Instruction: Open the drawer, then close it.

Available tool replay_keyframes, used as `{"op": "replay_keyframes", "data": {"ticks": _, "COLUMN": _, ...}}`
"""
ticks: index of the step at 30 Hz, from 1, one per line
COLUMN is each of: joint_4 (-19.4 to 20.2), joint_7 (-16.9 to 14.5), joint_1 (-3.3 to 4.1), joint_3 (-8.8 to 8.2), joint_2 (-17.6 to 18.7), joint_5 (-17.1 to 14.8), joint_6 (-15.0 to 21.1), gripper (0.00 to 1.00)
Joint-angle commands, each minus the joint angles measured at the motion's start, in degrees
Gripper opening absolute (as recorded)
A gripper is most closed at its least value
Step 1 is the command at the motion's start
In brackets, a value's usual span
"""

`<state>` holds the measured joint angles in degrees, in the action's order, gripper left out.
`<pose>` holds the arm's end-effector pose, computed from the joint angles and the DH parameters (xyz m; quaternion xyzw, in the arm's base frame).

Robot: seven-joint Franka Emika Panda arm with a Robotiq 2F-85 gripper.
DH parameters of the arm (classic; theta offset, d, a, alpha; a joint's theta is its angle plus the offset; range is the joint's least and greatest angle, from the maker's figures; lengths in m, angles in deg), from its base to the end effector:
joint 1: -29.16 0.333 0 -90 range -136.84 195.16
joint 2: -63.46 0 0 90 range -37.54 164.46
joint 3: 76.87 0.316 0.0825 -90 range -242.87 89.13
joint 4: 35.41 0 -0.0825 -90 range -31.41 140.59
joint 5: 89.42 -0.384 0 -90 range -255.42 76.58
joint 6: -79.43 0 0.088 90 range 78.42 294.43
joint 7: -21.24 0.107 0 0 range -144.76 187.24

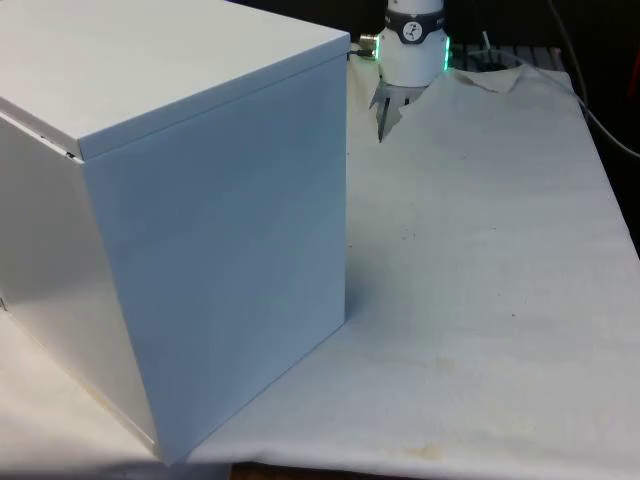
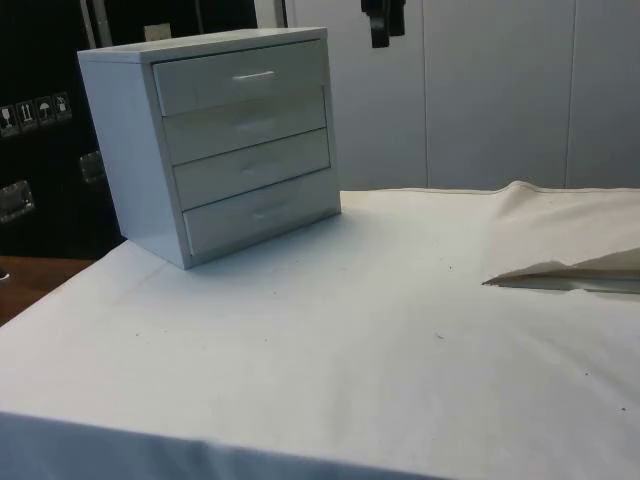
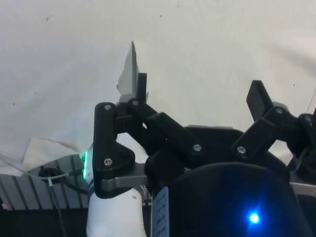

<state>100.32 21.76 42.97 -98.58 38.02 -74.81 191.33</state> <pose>0.4171 -0.0843 0.4792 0.9992 -0.0093 0.0021 0.0387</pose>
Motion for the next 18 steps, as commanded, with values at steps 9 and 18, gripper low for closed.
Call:
{"op": "replay_keyframes", "data": {"ticks": 9, "joint_4": 1.4, "joint_7": -0.7, "joint_1": -0.11, "joint_3": -0.63, "joint_2": 1.7, "joint_5": -0.6, "joint_6": 4.9, "gripper": 1.00}}
{"op": "replay_keyframes", "data": {"ticks": 18, "joint_4": 4.0, "joint_7": -1.4, "joint_1": -0.23, "joint_3": -1.60, "joint_2": 0.6, "joint_5": -0.2, "joint_6": 7.6, "gripper": 1.00}}
